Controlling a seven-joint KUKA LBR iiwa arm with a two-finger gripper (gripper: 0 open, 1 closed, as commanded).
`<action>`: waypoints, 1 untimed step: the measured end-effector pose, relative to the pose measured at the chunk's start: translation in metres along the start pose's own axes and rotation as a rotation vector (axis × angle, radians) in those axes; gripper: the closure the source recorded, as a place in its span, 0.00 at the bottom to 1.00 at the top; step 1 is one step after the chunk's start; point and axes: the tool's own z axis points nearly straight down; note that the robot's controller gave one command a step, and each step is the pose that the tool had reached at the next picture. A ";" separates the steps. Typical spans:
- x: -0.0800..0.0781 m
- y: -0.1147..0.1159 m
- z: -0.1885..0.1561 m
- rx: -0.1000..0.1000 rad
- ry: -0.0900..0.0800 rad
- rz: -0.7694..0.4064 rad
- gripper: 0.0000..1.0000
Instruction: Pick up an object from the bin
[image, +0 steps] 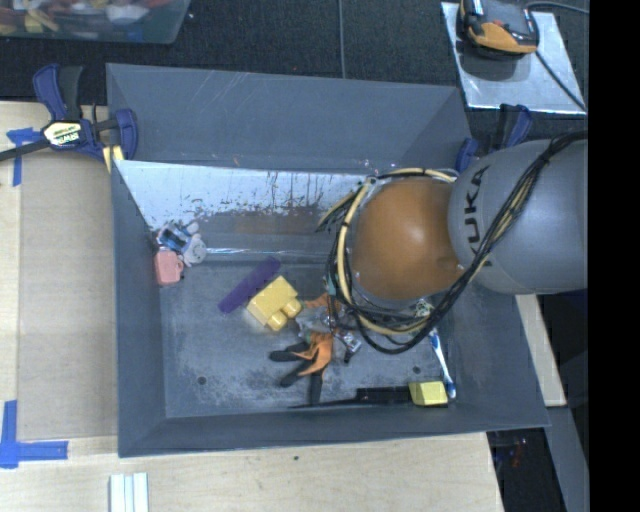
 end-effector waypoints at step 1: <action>0.002 0.002 -0.039 -0.006 0.008 0.000 1.00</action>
Offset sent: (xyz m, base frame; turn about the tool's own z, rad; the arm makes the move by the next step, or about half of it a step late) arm -0.0036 0.0001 0.0129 -0.0003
